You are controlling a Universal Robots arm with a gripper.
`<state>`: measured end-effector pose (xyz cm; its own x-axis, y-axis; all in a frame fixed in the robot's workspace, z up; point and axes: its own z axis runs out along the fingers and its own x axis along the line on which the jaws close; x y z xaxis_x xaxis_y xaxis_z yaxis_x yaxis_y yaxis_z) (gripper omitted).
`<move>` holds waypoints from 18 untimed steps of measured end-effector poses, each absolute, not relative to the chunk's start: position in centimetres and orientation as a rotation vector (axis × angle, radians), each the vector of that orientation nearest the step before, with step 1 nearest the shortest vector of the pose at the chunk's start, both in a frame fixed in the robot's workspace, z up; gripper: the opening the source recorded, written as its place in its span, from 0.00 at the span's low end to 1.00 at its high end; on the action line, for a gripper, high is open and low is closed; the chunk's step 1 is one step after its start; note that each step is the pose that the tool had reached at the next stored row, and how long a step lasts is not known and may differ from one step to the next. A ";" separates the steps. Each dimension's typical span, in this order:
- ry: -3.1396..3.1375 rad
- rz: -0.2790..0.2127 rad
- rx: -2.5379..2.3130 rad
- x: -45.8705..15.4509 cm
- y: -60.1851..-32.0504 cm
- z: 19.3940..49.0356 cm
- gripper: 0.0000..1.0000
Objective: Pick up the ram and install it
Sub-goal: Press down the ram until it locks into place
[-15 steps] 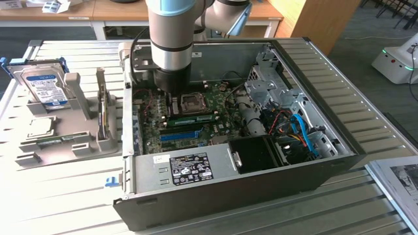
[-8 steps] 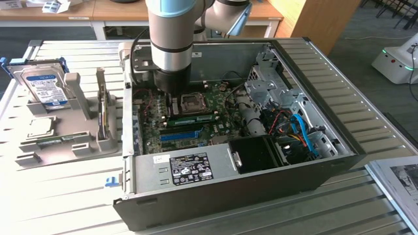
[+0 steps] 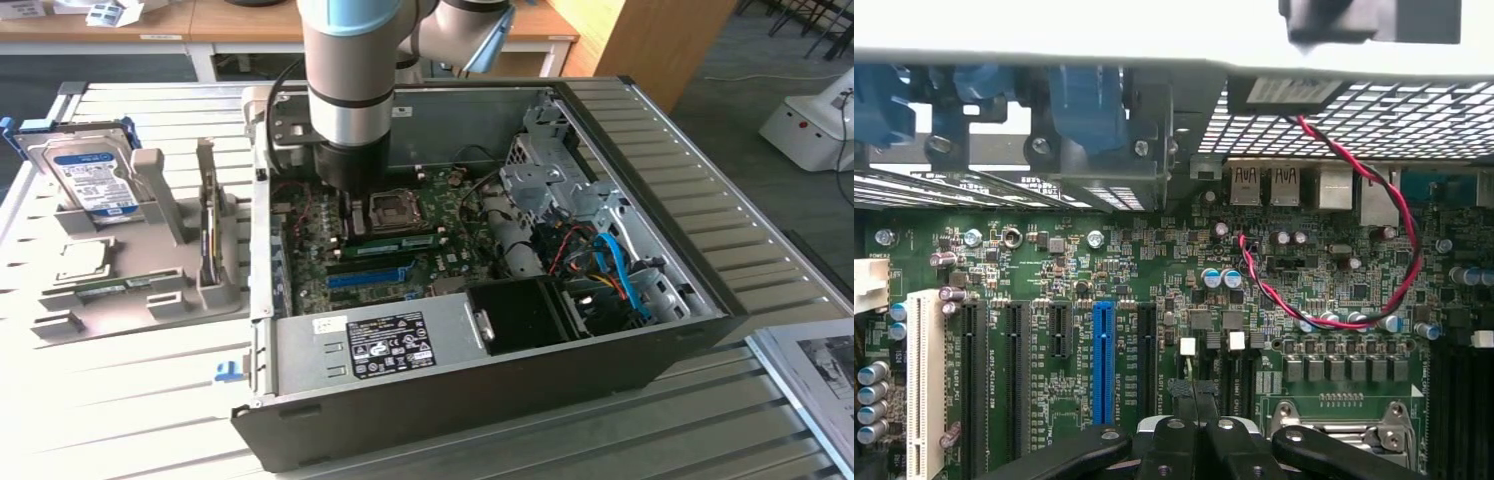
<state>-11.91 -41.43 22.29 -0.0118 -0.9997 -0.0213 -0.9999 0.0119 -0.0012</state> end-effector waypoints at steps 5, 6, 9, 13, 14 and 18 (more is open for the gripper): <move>2.223 0.022 -2.196 -11.9 -41.4 22.2 0.10; 2.223 0.022 -2.196 -11.9 -41.4 22.2 0.10; 2.223 0.022 -2.196 -11.9 -41.4 22.2 0.10; 2.223 0.022 -2.196 -11.9 -41.4 22.7 0.10; 2.223 0.022 -2.196 -11.9 -41.4 22.9 0.10; 2.223 0.022 -2.196 -11.9 -41.4 23.7 0.10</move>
<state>-11.91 -41.42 23.72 -0.0119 -0.9997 -0.0218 -0.9999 0.0119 -0.0016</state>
